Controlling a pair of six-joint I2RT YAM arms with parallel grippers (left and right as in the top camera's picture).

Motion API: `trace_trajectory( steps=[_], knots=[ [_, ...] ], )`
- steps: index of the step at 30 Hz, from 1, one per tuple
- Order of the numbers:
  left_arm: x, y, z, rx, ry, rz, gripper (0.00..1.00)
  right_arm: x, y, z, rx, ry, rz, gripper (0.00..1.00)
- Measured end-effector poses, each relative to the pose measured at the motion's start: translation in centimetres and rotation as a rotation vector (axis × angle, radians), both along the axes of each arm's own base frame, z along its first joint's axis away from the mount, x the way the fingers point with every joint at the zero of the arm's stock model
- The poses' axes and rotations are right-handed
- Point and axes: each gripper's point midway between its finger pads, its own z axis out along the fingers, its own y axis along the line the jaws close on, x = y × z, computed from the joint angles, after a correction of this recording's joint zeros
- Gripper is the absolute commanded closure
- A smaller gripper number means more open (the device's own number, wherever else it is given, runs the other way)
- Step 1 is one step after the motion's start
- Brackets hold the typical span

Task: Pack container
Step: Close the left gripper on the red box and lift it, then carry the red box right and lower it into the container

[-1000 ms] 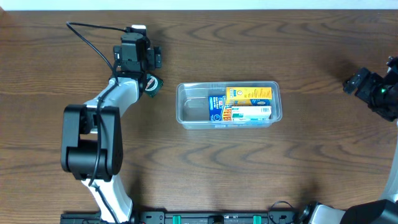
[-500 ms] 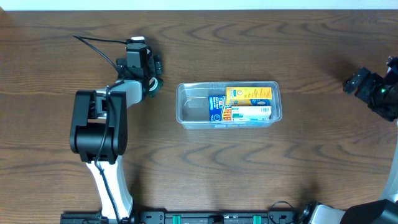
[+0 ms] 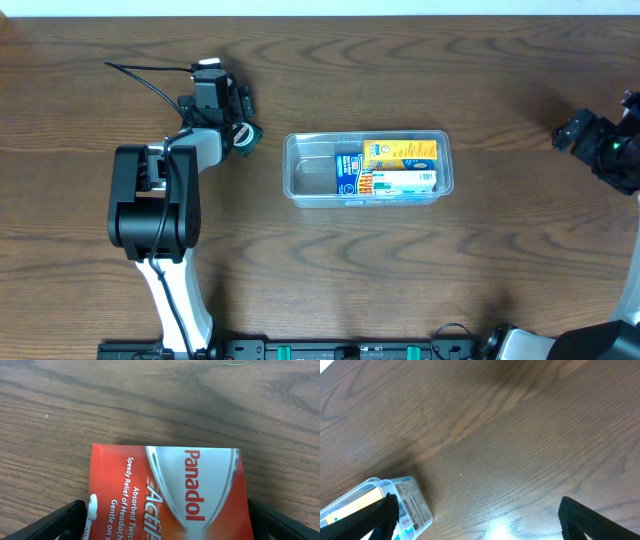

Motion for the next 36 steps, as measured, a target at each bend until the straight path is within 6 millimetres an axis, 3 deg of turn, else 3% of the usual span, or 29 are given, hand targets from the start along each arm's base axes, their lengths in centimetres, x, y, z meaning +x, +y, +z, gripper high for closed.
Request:
trace_trajectory(
  steps=[5, 20, 23, 28, 31, 36],
  knots=[
    [-0.1, -0.1, -0.2, -0.004, 0.008, 0.003, 0.14, 0.0, 0.0, 0.0, 0.0, 0.0, 0.0, 0.01],
    [-1.3, -0.1, 0.7, -0.002, 0.063, 0.001, 0.16, 0.0, 0.0, 0.0, 0.0, 0.0, 0.0, 0.01],
    [-1.6, -0.1, 2.9, -0.002, 0.054, 0.001, 0.18, 0.0, 0.0, 0.0, 0.0, 0.0, 0.0, 0.01],
    [-3.0, -0.2, 9.5, -0.005, 0.002, -0.002, 0.18, 0.0, 0.0, 0.0, 0.0, 0.0, 0.0, 0.01],
    [-4.8, -0.5, 13.0, -0.005, -0.001, -0.01, 0.18, 0.0, 0.0, 0.0, 0.0, 0.0, 0.0, 0.01],
    [-8.0, -2.3, 15.2, 0.0, 0.054, -0.052, 0.18, 0.0, 0.0, 0.0, 0.0, 0.0, 0.0, 0.01]
  ],
)
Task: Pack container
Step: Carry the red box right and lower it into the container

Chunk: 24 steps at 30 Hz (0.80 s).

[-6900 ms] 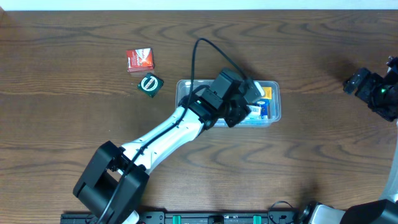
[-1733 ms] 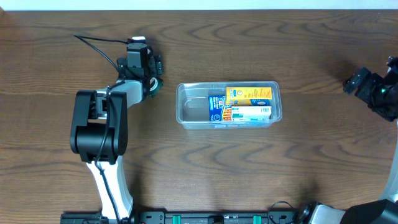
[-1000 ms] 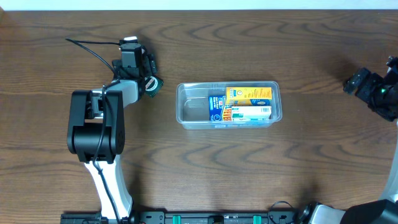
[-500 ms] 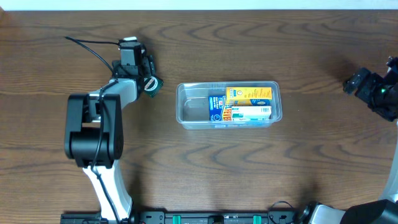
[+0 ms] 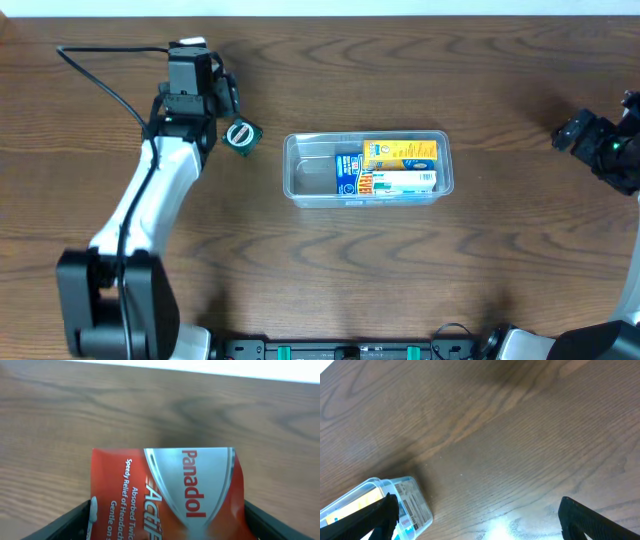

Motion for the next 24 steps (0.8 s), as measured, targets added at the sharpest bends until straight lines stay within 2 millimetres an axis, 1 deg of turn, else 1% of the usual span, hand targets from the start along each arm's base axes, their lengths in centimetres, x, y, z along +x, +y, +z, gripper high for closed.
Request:
trace_trajectory(
  steps=[3, 5, 8, 10, 13, 17, 24],
  knots=[
    [-2.1, -2.2, 1.2, 0.003, 0.032, -0.053, 0.18, 0.0, 0.0, 0.0, 0.0, 0.0, 0.0, 0.01],
    [-3.1, -4.0, 2.1, -0.002, 0.028, -0.093, 0.18, 0.0, 0.0, 0.0, 0.0, 0.0, 0.0, 0.01],
    [-4.7, -7.5, 3.8, -0.014, 0.007, -0.173, 0.18, 0.0, 0.0, 0.0, 0.0, 0.0, 0.0, 0.01],
    [-5.6, -9.9, 4.4, -0.025, -0.001, -0.229, 0.18, 0.0, 0.0, 0.0, 0.0, 0.0, 0.0, 0.01],
    [-7.0, -12.5, 4.0, -0.04, 0.025, -0.28, 0.18, 0.0, 0.0, 0.0, 0.0, 0.0, 0.0, 0.01],
    [-8.7, -15.2, 3.3, -0.071, 0.064, -0.314, 0.18, 0.0, 0.0, 0.0, 0.0, 0.0, 0.0, 0.01],
    [-11.1, -19.7, 3.1, -0.141, 0.081, -0.364, 0.18, 0.0, 0.0, 0.0, 0.0, 0.0, 0.0, 0.01]
  ],
)
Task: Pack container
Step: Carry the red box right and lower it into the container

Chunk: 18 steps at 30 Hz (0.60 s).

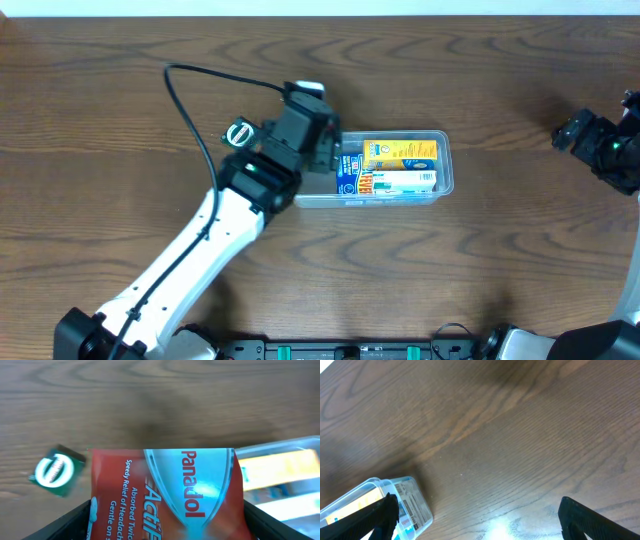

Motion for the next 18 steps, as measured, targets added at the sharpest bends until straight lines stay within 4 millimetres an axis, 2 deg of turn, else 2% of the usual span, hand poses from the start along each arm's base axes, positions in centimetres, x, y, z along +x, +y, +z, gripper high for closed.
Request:
trace_trajectory(
  steps=[7, 18],
  knots=[
    [-1.8, -3.1, -0.7, -0.049, 0.037, -0.021, 0.18, 0.0, 0.0, 0.0, 0.0, 0.0, 0.0, 0.01],
    [-2.4, -3.1, -7.5, 0.031, 0.218, 0.053, 0.18, 0.0, 0.0, 0.0, 0.0, 0.0, 0.0, 0.01]
  ],
)
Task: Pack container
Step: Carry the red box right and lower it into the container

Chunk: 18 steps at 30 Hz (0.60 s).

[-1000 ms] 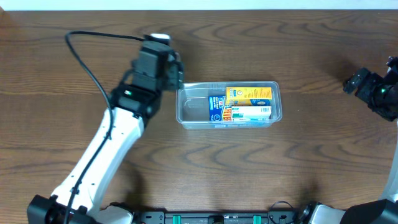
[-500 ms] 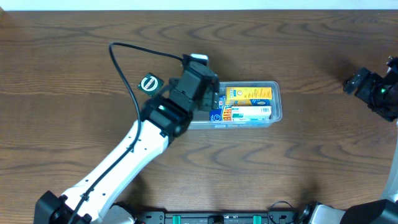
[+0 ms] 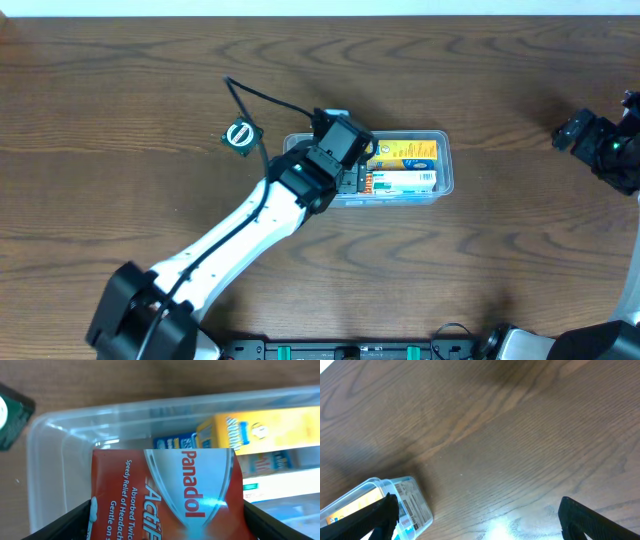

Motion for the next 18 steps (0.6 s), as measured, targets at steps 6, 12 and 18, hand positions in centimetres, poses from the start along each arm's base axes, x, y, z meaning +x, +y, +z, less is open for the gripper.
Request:
trace_trajectory(
  steps=[6, 12, 18],
  knots=[
    [0.0, 0.0, -1.6, 0.022, 0.034, 0.011, 0.18, 0.0, 0.0, 0.0, 0.0, 0.0, 0.0, 0.01],
    [-0.1, 0.9, -2.4, 0.069, 0.046, 0.033, 0.18, 0.0, 0.0, 0.0, 0.0, 0.0, 0.0, 0.01],
    [0.3, 1.8, -2.2, 0.115, 0.019, 0.059, 0.18, 0.0, 0.0, 0.0, 0.0, 0.0, 0.0, 0.01]
  ],
)
